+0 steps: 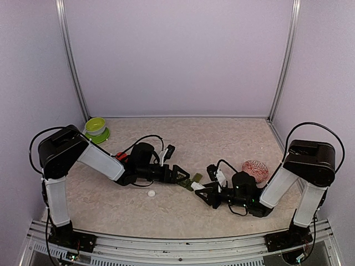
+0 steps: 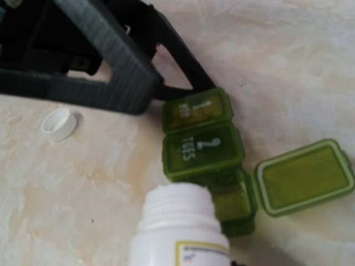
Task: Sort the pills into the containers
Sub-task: Pour the pill into the compartment of the pill container.
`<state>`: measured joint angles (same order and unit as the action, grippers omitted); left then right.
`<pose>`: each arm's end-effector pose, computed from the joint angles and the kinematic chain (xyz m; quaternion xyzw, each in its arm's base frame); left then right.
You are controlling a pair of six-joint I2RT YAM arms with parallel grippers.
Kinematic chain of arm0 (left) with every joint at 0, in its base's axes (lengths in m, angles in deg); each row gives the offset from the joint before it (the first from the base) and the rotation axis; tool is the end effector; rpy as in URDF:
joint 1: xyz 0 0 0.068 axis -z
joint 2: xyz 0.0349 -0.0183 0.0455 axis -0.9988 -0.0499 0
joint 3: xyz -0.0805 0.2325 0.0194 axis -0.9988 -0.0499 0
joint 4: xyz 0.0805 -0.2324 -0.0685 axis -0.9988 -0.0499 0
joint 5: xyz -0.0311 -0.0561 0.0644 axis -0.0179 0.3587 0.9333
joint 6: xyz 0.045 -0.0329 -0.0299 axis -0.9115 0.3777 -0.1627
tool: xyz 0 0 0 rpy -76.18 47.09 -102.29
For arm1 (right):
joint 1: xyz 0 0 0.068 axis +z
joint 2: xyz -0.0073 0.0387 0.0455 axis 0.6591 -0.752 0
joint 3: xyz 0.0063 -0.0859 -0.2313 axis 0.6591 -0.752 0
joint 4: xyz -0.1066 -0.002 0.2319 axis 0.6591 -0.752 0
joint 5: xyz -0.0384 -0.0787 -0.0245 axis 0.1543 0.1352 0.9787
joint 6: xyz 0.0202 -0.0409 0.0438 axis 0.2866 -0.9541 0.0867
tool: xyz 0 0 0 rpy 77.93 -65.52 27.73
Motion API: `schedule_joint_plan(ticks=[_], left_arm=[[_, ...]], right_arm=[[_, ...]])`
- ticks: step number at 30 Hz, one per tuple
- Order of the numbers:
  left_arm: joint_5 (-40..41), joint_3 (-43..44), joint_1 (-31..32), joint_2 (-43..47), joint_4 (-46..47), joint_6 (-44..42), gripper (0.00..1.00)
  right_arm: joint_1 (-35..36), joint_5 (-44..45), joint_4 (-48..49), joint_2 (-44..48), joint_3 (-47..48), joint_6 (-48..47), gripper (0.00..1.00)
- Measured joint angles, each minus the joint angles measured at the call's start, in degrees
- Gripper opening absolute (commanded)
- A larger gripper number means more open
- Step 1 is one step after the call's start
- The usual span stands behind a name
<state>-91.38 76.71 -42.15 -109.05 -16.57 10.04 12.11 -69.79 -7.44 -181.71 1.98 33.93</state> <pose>0.2536 -0.2860 0.0917 0.2110 0.8131 -0.4781 0.2564 0.1622 0.2248 0.0718 -0.2519 0.7739 0.3763 0.4428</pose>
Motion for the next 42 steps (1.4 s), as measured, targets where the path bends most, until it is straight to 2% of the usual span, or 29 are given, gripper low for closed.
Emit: schedule_joint_plan(ticks=[42], left_arm=[[-0.24, 0.00, -0.28, -0.35, 0.46, 0.02, 0.99]], right_arm=[[-0.02, 0.15, -22.80, 7.67, 6.64, -1.62, 0.23]])
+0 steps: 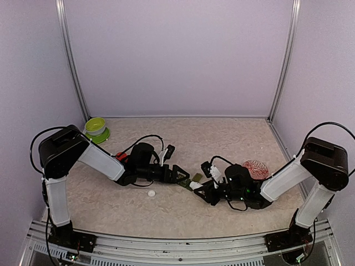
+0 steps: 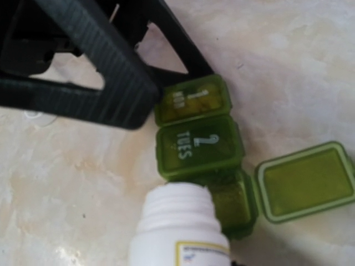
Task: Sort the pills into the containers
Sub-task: Pour the pill into the compartment of the pill container.
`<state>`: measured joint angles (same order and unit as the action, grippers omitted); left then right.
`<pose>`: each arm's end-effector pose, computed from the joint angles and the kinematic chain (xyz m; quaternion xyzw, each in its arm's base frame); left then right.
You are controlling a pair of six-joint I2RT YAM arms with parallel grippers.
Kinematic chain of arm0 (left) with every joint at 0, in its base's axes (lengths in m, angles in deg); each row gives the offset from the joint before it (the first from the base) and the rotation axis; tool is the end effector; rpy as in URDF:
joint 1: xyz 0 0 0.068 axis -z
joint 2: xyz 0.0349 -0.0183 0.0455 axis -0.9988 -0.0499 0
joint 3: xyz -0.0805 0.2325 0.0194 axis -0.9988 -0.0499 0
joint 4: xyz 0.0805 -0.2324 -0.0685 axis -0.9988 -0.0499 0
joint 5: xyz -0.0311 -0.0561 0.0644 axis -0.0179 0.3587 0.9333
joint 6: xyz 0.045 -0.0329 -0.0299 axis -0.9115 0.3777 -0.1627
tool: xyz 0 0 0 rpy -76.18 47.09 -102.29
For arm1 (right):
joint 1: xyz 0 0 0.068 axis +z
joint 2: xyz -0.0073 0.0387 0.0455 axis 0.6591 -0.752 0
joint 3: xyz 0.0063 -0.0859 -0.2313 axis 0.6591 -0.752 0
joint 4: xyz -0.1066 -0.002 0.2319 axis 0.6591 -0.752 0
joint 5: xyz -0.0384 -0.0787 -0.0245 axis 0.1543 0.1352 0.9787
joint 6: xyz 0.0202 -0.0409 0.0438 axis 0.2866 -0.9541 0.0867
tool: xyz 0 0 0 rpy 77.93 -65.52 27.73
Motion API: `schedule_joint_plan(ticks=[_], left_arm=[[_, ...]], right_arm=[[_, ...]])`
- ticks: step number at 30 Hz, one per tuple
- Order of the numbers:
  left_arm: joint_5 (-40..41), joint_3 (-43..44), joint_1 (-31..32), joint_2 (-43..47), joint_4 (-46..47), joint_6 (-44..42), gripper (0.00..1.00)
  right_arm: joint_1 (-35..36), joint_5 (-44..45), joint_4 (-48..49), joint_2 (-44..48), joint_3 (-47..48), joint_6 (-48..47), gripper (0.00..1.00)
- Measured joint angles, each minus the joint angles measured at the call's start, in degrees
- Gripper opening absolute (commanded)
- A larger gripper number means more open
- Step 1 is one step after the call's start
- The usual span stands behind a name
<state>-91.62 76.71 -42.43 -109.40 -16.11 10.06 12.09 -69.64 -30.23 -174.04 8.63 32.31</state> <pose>0.2550 -0.2850 0.0904 0.2100 0.8127 -0.4791 0.2569 0.1722 0.2378 0.0886 -0.2716 0.8101 0.3340 0.3981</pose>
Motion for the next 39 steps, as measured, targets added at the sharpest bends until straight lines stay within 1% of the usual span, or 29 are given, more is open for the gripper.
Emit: schedule_joint_plan(ticks=[11, 17, 28, 39], left_arm=[[0.00, -0.02, 0.00, 0.00, 0.04, 0.00, 0.99], [0.00, -0.02, 0.00, 0.00, 0.09, 0.00, 0.99], [0.00, -0.02, 0.00, 0.00, 0.24, 0.00, 0.99], [0.00, -0.02, 0.00, -0.02, 0.28, 0.02, 0.99]], right_arm=[[0.00, 1.07, -4.00, 2.82, 0.15, -0.42, 0.23], [0.00, 1.53, -6.84, 2.89, 0.66, -0.76, 0.23], [0.00, 1.73, -8.76, 2.89, 2.03, -1.11, 0.23], [-0.02, 1.84, -12.72, 2.89, 4.00, -1.44, 0.22]])
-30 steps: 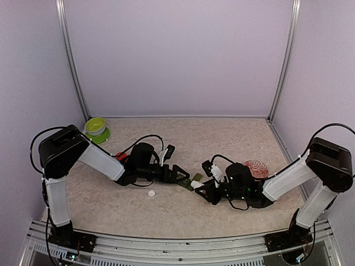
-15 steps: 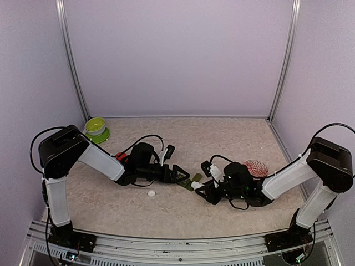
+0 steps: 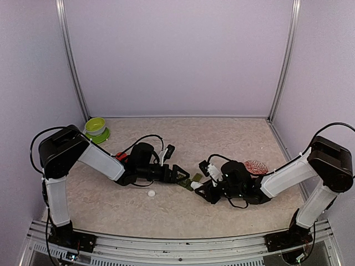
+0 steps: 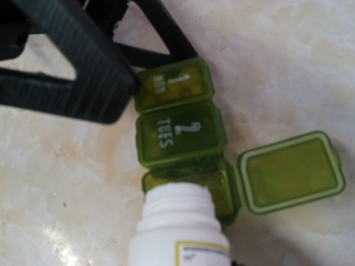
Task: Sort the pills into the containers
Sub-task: Pour the pill into the compartment of the pill container.
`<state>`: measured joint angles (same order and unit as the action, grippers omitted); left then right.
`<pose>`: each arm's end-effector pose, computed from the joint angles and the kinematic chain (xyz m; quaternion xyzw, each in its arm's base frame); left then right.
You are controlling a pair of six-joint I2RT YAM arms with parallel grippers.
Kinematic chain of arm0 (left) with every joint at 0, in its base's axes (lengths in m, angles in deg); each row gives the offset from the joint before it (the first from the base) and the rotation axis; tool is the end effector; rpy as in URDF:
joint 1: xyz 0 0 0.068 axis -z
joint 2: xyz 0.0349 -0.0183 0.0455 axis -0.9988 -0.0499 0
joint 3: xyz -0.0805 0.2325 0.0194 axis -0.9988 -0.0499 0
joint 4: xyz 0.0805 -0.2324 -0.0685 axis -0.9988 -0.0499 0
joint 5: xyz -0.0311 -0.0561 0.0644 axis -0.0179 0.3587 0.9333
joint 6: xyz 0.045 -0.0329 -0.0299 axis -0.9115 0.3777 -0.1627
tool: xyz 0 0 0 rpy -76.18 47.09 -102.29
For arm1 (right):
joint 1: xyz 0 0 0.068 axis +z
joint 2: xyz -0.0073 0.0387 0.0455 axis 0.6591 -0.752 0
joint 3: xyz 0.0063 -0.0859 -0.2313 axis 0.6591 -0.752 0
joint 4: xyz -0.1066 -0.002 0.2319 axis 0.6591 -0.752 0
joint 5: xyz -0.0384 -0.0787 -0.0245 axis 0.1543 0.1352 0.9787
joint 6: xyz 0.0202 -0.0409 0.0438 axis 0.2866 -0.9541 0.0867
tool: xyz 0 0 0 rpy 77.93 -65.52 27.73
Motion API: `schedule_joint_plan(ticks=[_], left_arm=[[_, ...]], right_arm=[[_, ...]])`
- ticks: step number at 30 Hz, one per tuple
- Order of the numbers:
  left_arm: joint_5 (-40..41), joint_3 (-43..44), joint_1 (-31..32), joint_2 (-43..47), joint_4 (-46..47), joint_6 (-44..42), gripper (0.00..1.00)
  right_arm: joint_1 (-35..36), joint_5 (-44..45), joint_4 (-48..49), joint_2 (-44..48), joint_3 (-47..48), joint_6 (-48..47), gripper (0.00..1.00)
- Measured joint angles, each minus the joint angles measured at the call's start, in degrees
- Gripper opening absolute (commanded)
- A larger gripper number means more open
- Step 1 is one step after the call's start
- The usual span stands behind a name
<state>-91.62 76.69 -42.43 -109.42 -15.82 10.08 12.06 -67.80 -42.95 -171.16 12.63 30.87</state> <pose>0.2551 -0.2851 0.0907 0.2102 0.8116 -0.4800 0.2584 0.1768 0.2411 0.0968 -0.2804 0.8341 0.2927 0.3741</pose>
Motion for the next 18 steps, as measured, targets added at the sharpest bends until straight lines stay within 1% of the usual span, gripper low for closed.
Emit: schedule_joint_plan(ticks=[18], left_arm=[[-0.26, 0.00, 0.00, -0.17, 0.02, 0.00, 0.98]], right_arm=[[0.00, 0.22, -7.87, 0.96, 3.21, -0.24, 0.23]])
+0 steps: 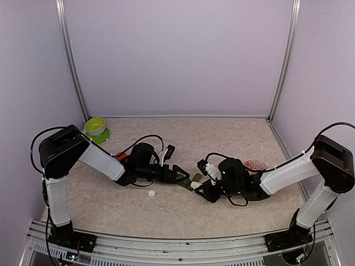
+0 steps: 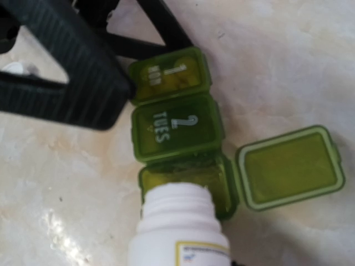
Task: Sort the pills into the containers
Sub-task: Pour the pill into the compartment of the pill container.
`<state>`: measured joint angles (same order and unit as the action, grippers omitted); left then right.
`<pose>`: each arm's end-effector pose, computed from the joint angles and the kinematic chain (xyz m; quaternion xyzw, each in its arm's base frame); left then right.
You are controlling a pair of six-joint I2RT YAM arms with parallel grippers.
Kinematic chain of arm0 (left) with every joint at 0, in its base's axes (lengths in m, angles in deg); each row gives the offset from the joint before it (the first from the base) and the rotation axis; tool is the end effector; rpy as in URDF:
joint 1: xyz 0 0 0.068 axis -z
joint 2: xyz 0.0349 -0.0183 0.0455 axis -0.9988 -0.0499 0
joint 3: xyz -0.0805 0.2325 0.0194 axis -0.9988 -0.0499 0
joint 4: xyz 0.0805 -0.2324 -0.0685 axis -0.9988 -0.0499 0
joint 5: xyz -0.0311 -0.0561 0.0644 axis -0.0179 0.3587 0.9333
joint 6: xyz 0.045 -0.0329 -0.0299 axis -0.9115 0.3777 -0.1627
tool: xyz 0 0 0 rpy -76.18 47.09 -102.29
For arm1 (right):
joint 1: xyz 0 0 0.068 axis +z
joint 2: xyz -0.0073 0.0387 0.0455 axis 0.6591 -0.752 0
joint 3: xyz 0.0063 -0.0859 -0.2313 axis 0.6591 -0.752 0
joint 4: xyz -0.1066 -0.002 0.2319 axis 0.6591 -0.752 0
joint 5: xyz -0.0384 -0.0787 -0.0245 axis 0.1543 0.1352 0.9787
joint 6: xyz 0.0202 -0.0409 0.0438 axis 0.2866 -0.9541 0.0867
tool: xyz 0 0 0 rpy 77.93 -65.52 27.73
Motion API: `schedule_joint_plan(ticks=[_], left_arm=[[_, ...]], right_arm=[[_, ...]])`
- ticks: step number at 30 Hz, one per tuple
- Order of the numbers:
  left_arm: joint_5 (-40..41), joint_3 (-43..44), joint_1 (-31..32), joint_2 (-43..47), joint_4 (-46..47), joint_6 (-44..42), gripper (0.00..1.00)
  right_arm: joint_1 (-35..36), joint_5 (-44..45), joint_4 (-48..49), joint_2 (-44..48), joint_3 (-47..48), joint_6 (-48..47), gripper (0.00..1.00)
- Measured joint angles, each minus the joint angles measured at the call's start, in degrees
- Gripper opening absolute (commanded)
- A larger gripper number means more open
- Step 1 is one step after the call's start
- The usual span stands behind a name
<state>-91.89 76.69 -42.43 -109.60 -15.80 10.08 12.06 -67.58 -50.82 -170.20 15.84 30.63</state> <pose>0.2549 -0.2852 0.0897 0.2111 0.8117 -0.4808 0.2559 0.1796 0.2446 0.1027 -0.2853 0.8481 0.2743 0.3522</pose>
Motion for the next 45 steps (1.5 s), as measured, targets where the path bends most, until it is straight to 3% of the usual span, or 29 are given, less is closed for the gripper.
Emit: schedule_joint_plan(ticks=[22, 45], left_arm=[[-0.39, 0.00, -0.07, 0.00, 0.00, 0.00, 0.97], [-0.50, -0.07, -0.59, 0.00, 0.02, 0.02, 0.98]], right_arm=[[0.00, -0.02, -5.42, 0.81, 2.25, -1.11, 0.23], [0.00, -1.73, 2.58, 0.79, 0.09, -1.31, 0.23]])
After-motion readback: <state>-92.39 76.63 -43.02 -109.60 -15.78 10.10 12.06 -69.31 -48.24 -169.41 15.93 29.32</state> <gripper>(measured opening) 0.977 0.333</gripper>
